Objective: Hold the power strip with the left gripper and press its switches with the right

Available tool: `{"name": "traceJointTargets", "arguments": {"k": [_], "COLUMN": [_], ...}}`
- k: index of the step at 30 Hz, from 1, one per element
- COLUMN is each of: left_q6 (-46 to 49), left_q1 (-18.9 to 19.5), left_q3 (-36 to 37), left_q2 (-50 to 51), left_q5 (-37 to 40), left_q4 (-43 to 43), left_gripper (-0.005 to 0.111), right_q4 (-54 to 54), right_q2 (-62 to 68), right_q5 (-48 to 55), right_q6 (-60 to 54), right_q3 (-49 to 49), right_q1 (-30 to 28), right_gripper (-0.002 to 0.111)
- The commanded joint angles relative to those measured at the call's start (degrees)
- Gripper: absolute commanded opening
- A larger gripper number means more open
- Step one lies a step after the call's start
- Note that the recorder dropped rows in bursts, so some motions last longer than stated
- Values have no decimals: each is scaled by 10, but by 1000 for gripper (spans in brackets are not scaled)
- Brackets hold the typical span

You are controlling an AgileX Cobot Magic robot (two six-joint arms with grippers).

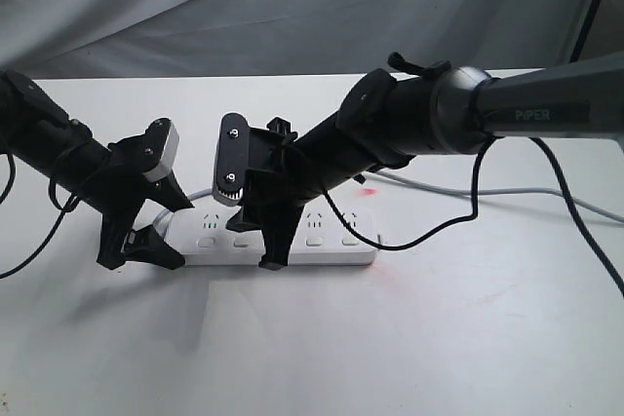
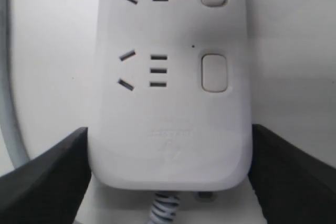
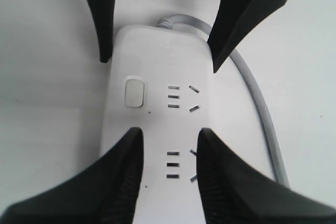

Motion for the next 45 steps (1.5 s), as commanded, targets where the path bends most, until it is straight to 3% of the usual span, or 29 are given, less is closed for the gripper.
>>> {"name": "traceJointTargets", "arguments": {"k": [1, 45], "left_q6": [-4, -4], "left_q1": [-2, -2], "left_q3": [-1, -1], "left_q2": [-1, -1], "left_q5": [-6, -6], "left_q4": [4, 4], "left_gripper": [71, 71], "right_q4": [3, 2], "right_q2": [-1, 51], "right_q5": [-4, -1], "right_q6": [-1, -19], "right_q3": [1, 9], "right_q1": [-4, -5], "right_gripper": [33, 33]}}
